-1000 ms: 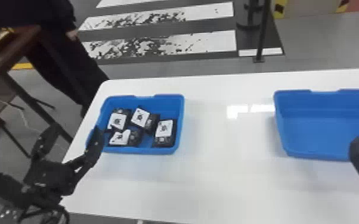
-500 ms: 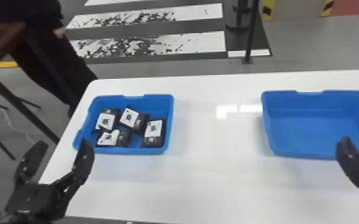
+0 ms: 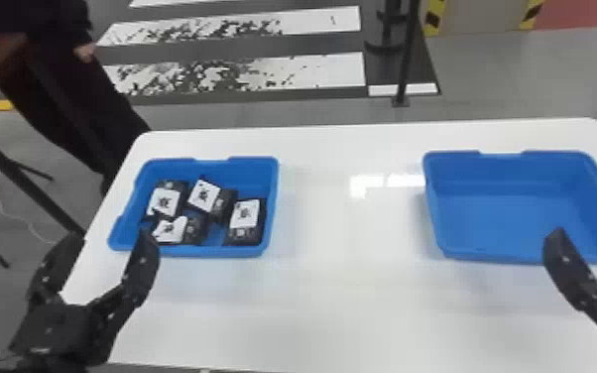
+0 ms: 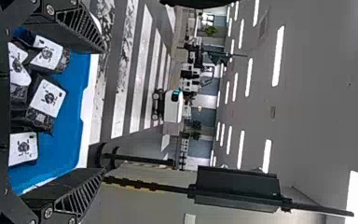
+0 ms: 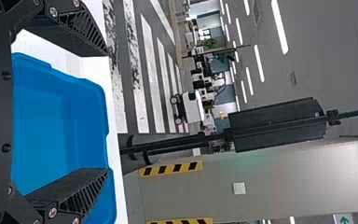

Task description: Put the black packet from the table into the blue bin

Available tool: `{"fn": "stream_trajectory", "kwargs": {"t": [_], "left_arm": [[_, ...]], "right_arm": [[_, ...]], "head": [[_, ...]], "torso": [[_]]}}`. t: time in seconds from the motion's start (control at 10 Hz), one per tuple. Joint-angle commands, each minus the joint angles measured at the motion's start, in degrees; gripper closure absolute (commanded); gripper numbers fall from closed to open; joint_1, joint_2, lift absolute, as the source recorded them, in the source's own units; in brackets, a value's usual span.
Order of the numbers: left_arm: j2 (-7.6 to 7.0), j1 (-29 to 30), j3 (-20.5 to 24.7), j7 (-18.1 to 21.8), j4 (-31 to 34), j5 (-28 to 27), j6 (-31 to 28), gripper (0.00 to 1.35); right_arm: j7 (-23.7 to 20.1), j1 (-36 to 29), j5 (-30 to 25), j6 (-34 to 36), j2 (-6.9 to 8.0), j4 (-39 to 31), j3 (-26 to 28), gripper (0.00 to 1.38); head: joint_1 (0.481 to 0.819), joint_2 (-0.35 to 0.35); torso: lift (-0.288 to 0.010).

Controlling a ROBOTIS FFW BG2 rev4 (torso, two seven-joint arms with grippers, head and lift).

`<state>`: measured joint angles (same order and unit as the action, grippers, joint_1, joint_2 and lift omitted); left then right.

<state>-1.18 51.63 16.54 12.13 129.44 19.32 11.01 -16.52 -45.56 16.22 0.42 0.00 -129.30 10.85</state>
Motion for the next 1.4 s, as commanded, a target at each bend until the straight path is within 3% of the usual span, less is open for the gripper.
{"fn": "stream_trajectory", "kwargs": {"t": [0.0, 1.3], "left_arm": [[-0.31, -0.16, -0.32, 0.0, 0.0, 0.45, -0.03, 0.13], [-0.93, -0.31, -1.57, 0.0, 0.0, 1.36, -0.32, 0.13]], "right_arm": [[0.0, 0.14, -0.11, 0.0, 0.05, 0.0, 0.0, 0.13], [0.0, 0.14, 0.01, 0.0, 0.05, 0.0, 0.0, 0.13]], "head": [[0.695, 0.121], [0.695, 0.099]], "torso": [[-0.11], [-0.11]]}}
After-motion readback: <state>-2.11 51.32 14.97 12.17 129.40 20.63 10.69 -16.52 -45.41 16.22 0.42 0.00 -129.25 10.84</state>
